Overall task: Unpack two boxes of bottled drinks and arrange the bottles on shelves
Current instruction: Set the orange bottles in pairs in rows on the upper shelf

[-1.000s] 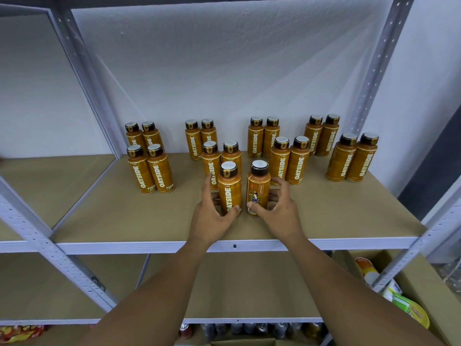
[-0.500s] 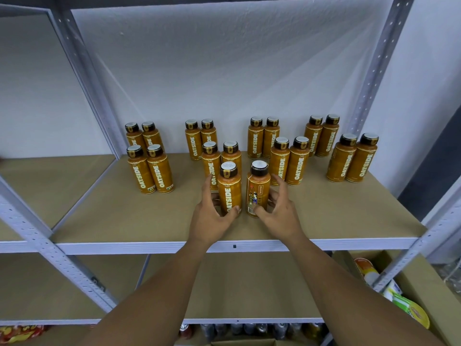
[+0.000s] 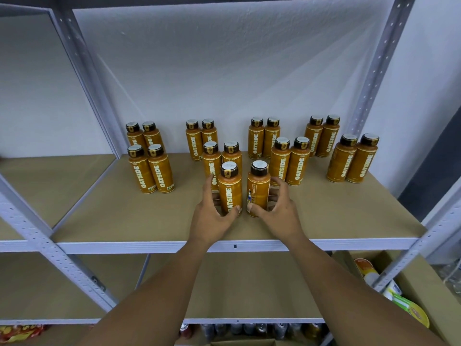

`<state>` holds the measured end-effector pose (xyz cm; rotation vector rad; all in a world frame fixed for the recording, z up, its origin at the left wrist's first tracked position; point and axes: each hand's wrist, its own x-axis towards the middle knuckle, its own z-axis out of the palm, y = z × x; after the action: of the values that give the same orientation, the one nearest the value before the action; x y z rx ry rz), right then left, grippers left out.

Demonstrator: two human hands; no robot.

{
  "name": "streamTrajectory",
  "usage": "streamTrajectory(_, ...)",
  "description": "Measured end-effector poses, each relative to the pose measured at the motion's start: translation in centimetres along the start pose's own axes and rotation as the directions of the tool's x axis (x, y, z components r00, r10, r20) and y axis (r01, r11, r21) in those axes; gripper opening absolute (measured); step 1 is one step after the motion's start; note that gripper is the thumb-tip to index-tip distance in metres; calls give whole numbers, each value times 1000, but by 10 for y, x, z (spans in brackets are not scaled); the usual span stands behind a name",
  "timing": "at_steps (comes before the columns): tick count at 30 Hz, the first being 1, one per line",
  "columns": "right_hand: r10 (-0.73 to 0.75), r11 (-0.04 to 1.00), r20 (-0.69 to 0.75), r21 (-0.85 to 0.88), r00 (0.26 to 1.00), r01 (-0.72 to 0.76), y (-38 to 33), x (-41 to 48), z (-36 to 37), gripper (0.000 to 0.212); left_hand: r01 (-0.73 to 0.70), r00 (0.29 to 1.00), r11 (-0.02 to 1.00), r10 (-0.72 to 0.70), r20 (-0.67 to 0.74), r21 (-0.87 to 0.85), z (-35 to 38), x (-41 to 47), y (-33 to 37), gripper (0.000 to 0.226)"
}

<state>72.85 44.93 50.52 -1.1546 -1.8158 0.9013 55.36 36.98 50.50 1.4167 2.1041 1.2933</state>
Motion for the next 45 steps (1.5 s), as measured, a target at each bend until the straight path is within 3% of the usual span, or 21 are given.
streamTrajectory(20, -22, 999, 58, 37, 998, 20, 4, -1, 1, 97, -13, 1000, 1000, 13, 0, -10, 0, 0, -1, 107)
streamTrajectory(45, 1, 996, 19, 85, 1000, -3, 2, 0, -1, 90, -19, 1000, 1000, 19, -12, -4, 1, 0, -3, 104)
